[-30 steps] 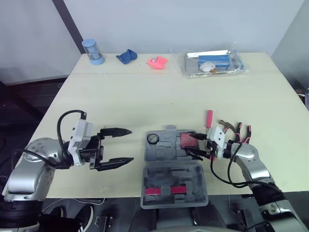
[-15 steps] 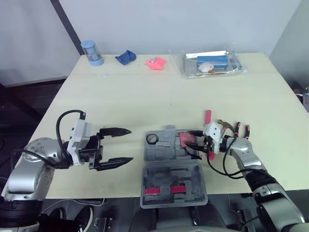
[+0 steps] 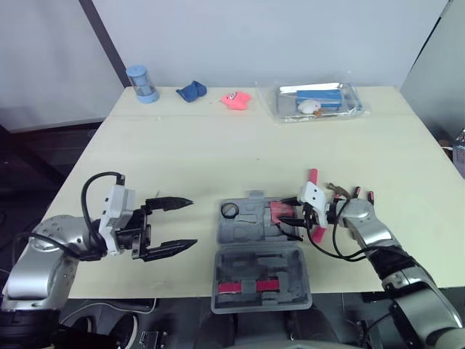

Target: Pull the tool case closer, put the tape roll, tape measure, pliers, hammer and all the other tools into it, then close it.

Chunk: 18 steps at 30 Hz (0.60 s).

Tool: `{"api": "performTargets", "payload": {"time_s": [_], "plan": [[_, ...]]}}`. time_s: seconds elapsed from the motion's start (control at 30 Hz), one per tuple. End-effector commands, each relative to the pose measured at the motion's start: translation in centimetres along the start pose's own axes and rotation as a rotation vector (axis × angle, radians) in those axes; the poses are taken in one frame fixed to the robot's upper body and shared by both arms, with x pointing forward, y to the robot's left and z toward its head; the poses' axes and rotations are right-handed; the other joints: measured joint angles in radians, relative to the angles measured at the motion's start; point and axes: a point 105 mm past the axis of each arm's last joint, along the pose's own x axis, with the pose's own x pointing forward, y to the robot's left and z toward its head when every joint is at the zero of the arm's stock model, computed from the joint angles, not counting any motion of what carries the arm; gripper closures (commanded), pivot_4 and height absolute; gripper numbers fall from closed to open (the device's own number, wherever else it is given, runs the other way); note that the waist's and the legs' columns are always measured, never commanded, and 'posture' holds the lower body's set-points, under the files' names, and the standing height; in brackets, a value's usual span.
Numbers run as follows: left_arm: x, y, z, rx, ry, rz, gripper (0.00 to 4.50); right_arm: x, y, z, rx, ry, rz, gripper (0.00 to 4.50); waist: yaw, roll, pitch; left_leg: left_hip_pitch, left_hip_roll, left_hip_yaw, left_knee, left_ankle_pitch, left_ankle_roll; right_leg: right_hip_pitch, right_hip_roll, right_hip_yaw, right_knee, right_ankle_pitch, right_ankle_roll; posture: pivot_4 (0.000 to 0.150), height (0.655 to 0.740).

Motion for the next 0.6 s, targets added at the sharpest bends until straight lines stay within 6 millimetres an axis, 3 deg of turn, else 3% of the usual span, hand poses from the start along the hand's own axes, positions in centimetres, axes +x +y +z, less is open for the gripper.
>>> {"api": "performTargets", "payload": {"time_s": [0.03, 0.13, 0.2, 0.3, 0.5, 0.6], "plan": [[-0.7, 0.5, 1.0, 0.015, -0.051, 0.088, 0.0, -1.2, 0.1, 0.7, -0.019, -0.046, -0.054, 1.84, 0.006, 0.0, 0.0, -0.001, 0.0, 0.0, 0.0, 0.0, 0.0, -0.001, 0.0, 0.0, 0.0, 0.0, 0.0, 0.15, 0.74], [-1.6, 0.9, 0.7, -0.019, -0.08, 0.176, 0.0, -2.8, -0.3, 4.0, -0.07, -0.211, -0.149, 1.84, 0.007, 0.002, 0.002, -0.007, 0.0, 0.0, 0.0, 0.0, 0.0, -0.006, 0.0, 0.0, 0.0, 0.0, 0.0, 0.15, 0.74], [-1.9, 0.9, 0.5, -0.029, -0.084, 0.202, 0.0, -3.5, -0.4, 4.9, -0.073, -0.255, -0.183, 1.84, 0.005, 0.005, 0.005, -0.008, 0.0, 0.0, 0.0, 0.0, 0.0, -0.007, 0.0, 0.0, 0.0, 0.0, 0.0, 0.15, 0.74], [-3.4, 1.3, -0.7, -0.074, -0.086, 0.329, 0.0, -7.1, -0.8, 5.4, -0.069, -0.3, -0.299, 1.84, 0.006, 0.007, 0.006, -0.01, 0.0, 0.0, 0.0, 0.0, 0.0, -0.009, 0.0, 0.0, 0.0, 0.0, 0.0, 0.15, 0.74], [-6.4, 1.8, -2.8, -0.138, -0.077, 0.527, 0.0, -13.0, -0.3, 2.8, 0.001, -0.253, -0.49, 1.84, 0.026, 0.007, 0.007, -0.015, 0.0, -0.003, 0.0, 0.0, 0.0, -0.009, -0.001, -0.003, -0.006, 0.0, 0.0, 0.15, 0.74], [-9.3, 2.4, -4.3, -0.175, -0.077, 0.699, 0.0, -17.8, 0.7, -0.7, 0.078, -0.17, -0.653, 1.84, 0.028, 0.007, 0.007, -0.015, 0.0, -0.002, 0.0, 0.0, 0.0, -0.009, -0.001, -0.003, -0.007, 0.0, 0.0, 0.15, 0.74]]}}
